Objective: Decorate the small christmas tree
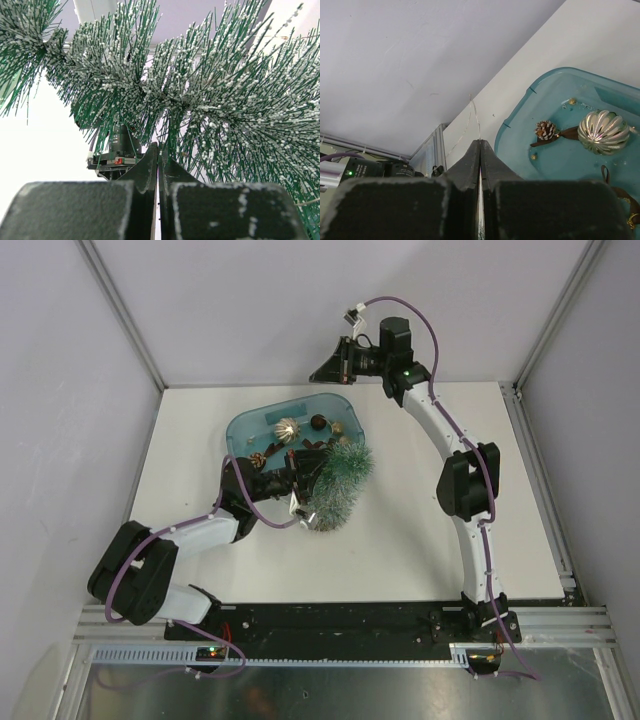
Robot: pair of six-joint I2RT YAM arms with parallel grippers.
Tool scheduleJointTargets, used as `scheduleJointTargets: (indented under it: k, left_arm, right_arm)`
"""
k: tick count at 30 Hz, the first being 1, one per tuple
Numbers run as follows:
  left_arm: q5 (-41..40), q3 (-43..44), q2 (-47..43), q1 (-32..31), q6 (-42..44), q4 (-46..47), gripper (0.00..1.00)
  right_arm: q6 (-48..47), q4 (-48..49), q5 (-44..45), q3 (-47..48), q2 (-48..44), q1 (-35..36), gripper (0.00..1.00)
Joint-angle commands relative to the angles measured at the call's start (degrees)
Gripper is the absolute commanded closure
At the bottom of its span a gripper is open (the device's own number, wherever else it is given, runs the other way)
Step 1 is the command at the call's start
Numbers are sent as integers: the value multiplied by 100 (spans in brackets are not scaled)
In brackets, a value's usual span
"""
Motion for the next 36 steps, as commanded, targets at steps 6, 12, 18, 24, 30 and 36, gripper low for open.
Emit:
scheduleJointTargets:
  k: [6, 12, 18, 24, 30, 36]
  left_arm:
    - [153, -55, -124, 26, 221, 244, 98]
    - [41, -97, -173, 30, 251, 244, 48]
    - [-252, -268, -430, 45, 256, 244, 14]
    - [-668, -746, -1022, 258, 54, 244, 11]
    - [-1044, -1323, -1730, 520, -138, 197, 9]
    - [-1467, -1611, -2246, 711, -245, 24, 1]
  right_arm:
    - [-332, -205, 279, 296, -74, 95, 100]
    - [-423, -173, 677, -92, -416, -79, 100]
    - [-240, -84, 762, 52, -480, -503, 100]
    - [-297, -345, 805, 438, -491, -718, 100]
    - [-590, -624, 1052, 69, -844, -877, 100]
    - [-1154, -1162, 1669, -696, -1432, -1184, 100]
